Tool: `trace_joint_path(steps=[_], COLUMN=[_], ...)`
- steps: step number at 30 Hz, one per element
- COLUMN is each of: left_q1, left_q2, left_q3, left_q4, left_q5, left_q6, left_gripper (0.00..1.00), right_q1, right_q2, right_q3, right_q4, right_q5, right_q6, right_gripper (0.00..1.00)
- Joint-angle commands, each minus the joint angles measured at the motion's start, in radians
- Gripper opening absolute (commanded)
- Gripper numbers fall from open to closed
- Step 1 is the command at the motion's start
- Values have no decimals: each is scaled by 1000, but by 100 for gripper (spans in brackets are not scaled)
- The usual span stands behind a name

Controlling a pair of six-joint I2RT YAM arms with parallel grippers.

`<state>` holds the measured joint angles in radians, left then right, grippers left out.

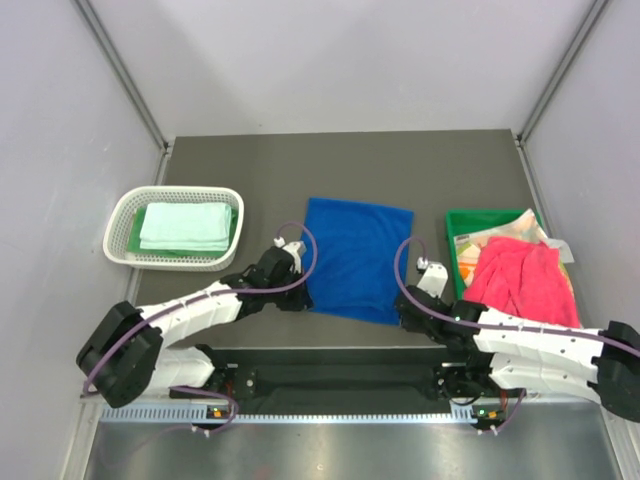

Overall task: Fold and stack the towels
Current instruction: Fold the towel

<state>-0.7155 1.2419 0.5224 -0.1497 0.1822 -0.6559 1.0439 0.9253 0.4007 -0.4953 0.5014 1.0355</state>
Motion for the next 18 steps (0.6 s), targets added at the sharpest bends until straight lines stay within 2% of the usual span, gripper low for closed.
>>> trace_joint_path(steps=[1, 4, 9, 12, 15, 16, 18], left_q1=[-6, -6, -19, -57, -123, -140, -183], left_q2=[-32, 2, 123, 243, 336, 364, 386], left_q3=[65, 100, 133, 191, 240, 248, 263], left_q4=[25, 67, 242, 295, 349, 358, 371], left_q5=[-16, -18, 10, 25, 46, 45, 49], left_q6=[1, 1, -21, -14, -14, -16, -21], left_gripper=[6, 12, 23, 23, 21, 21, 20], right_q1=[-7, -7, -15, -16, -18, -18, -18], right_q2=[59, 104, 145, 181, 198, 192, 167], right_q3=[64, 69, 59, 58, 56, 46, 32], right_q4=[50, 89, 130, 150, 144, 132, 117], right_q5=[0, -1, 6, 0, -3, -4, -3], right_q6=[-26, -28, -25, -23, -20, -11, -2], right_gripper=[28, 31, 36, 36, 21, 13, 6])
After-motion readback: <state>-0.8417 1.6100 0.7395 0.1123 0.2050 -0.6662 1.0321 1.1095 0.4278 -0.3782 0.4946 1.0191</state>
